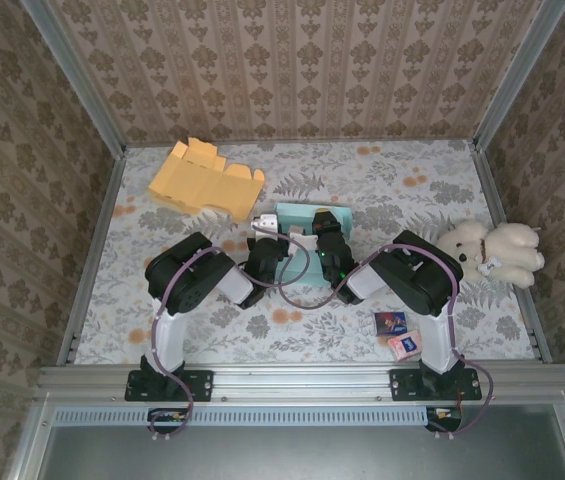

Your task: Fold the paper box

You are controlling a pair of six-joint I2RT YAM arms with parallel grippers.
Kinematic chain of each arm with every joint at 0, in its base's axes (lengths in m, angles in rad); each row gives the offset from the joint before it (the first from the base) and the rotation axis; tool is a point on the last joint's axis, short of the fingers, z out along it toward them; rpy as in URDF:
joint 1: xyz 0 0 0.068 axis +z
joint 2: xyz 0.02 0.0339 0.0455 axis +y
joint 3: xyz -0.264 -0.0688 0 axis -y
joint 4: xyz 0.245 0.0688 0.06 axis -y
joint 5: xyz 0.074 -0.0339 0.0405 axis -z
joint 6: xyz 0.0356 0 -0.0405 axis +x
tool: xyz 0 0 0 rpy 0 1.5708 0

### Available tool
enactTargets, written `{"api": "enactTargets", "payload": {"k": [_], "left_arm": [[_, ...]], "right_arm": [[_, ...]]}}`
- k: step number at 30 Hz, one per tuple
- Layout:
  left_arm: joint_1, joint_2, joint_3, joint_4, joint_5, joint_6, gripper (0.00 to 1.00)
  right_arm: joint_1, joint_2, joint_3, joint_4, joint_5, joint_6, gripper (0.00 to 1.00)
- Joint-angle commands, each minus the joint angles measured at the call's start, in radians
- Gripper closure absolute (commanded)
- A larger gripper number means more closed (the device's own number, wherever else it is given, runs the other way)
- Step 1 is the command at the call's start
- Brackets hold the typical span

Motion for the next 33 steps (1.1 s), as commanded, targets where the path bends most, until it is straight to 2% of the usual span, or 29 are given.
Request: {"api": "enactTargets", "payload": {"k": [1, 4, 7, 13, 16, 18, 20, 24, 25, 31, 33], "left_arm": [[-0.03, -0.026, 0.063, -0.026, 0.098, 0.031, 0.9], [-0.012, -0.074, 0.042, -0.073, 0.193, 0.014, 0.75], [0.015, -0.121, 0.01, -0.11, 0.241, -0.012, 0.67], [0.051, -0.158, -0.041, -0.109, 0.319, 0.008, 0.52], [0.07, -0.145, -0.029, -0.13, 0.345, 0.012, 0.51], [0.081, -0.131, -0.021, -0.13, 0.342, 0.009, 0.54], [0.086, -0.117, -0.012, -0.13, 0.322, 0.006, 0.62], [0.086, -0.102, 0.0, -0.121, 0.274, 0.005, 0.94], [0.084, -0.101, 0.001, -0.119, 0.256, 0.002, 0.98], [0.083, -0.104, -0.008, -0.102, 0.235, -0.002, 0.99], [0.083, -0.105, -0.011, -0.099, 0.233, -0.004, 0.99]], "right_arm": [[0.082, 0.052, -0.007, -0.128, -0.097, 0.103, 0.94], [0.082, 0.049, 0.002, -0.148, -0.095, 0.128, 0.94], [0.081, 0.053, 0.013, -0.154, -0.088, 0.138, 0.94], [0.08, 0.056, 0.021, -0.162, -0.084, 0.156, 0.94], [0.08, 0.041, 0.016, -0.19, -0.094, 0.177, 0.93], [0.08, 0.018, 0.013, -0.226, -0.109, 0.203, 0.93], [0.082, -0.007, 0.009, -0.268, -0.134, 0.234, 0.92], [0.085, -0.033, 0.011, -0.318, -0.156, 0.273, 0.92], [0.086, -0.035, 0.013, -0.319, -0.156, 0.275, 0.92], [0.087, -0.053, 0.031, -0.387, -0.16, 0.332, 0.9], [0.087, -0.07, 0.034, -0.402, -0.165, 0.37, 0.84]]}}
